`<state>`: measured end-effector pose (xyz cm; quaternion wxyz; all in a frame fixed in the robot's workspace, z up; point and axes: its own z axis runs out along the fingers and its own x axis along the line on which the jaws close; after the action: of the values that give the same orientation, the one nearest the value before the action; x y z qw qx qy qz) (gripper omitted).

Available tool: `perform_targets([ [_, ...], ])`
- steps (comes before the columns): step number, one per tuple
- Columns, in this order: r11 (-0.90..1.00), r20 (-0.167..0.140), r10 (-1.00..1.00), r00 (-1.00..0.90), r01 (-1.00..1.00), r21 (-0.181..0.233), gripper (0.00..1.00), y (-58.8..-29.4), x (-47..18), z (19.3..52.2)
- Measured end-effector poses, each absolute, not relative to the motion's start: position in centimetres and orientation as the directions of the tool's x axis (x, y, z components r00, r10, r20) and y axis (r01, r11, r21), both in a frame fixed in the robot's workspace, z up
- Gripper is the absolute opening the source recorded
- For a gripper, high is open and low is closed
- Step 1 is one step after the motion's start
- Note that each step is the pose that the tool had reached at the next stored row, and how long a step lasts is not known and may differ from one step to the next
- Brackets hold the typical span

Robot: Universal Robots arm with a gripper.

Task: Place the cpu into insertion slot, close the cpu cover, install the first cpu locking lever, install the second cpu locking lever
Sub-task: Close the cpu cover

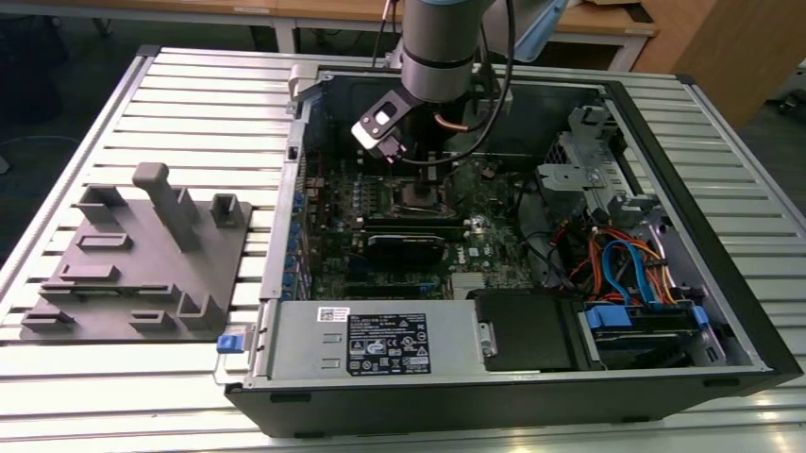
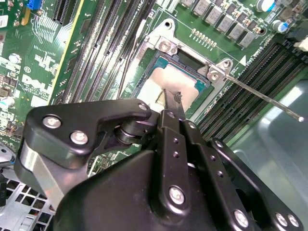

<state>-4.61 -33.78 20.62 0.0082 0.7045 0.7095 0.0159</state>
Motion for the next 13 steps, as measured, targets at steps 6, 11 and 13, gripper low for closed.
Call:
perform_targets([
  [6, 0.007, 0.012, 1.000, -0.007, 0.999, 0.031, 0.10, -33.8, -4.6, 21.6],
  [11, 0.007, 0.012, 1.000, -0.007, 1.000, 0.031, 0.10, -33.8, -4.6, 21.7],
  [13, 0.007, 0.012, 1.000, -0.007, 1.000, 0.031, 0.10, -33.8, -4.6, 21.8],
])
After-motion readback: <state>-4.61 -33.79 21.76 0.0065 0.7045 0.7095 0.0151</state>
